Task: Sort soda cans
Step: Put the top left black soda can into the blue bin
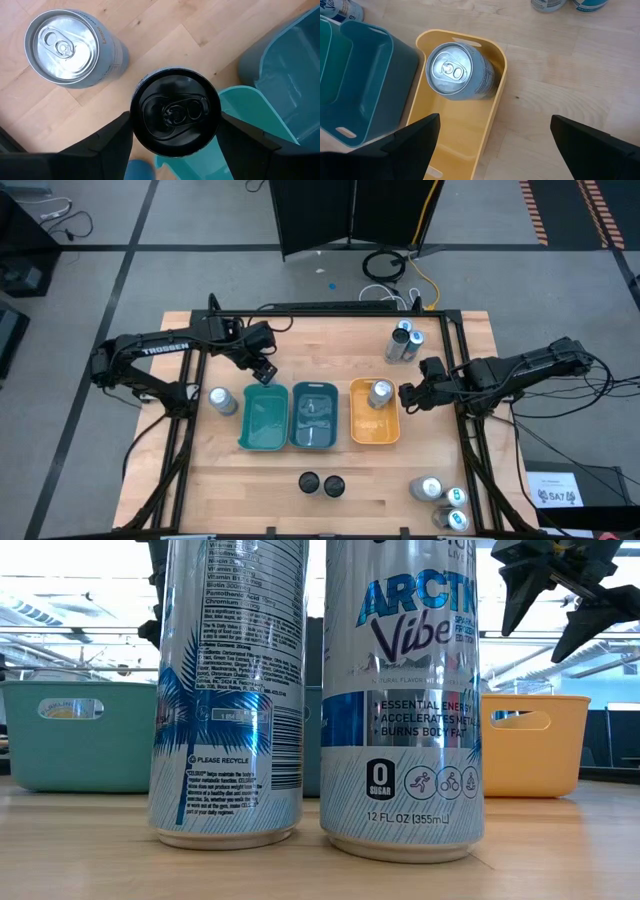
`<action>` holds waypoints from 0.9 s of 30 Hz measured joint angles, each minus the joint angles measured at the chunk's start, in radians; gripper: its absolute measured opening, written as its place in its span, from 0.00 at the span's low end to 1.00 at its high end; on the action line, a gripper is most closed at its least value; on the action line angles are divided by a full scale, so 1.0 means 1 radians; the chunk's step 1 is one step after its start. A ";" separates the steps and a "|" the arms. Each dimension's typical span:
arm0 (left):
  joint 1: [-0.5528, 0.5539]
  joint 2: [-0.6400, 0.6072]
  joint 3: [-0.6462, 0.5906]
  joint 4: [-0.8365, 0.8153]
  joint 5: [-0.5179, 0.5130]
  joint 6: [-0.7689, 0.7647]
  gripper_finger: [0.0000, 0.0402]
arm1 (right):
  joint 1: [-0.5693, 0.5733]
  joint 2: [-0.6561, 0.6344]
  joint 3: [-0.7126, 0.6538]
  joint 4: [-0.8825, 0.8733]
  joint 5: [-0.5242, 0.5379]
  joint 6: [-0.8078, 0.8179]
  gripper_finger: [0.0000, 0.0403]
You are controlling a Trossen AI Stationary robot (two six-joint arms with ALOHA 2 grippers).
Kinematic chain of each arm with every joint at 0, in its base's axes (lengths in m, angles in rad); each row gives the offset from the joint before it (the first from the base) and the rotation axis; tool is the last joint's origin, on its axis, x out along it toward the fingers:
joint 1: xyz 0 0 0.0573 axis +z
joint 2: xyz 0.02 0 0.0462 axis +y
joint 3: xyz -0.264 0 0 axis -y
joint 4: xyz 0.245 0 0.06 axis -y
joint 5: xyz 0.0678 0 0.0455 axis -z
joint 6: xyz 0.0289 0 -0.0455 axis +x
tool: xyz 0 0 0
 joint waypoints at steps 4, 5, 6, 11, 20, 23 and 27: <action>0.000 0.000 0.000 0.001 0.000 0.000 0.67 | 0.000 0.000 0.000 0.000 0.000 -0.006 0.93; 0.000 0.000 0.000 0.002 0.000 -0.001 0.67 | 0.000 0.000 0.000 0.000 0.000 -0.007 0.93; 0.000 0.000 0.000 0.004 0.000 -0.001 0.67 | 0.000 0.000 0.000 0.000 0.000 -0.007 0.93; 0.000 0.000 0.000 0.012 0.005 -0.001 0.67 | 0.000 0.000 0.000 0.000 0.000 -0.007 0.93; 0.000 0.000 0.000 0.014 -0.004 -0.002 0.68 | 0.000 0.000 0.000 0.005 0.000 -0.007 0.93; 0.000 0.000 0.000 0.014 -0.005 -0.002 0.72 | 0.000 0.000 0.000 0.005 0.000 -0.007 0.93; -0.001 0.001 0.000 0.016 -0.009 -0.002 0.80 | 0.000 0.000 0.000 0.005 0.000 -0.007 0.93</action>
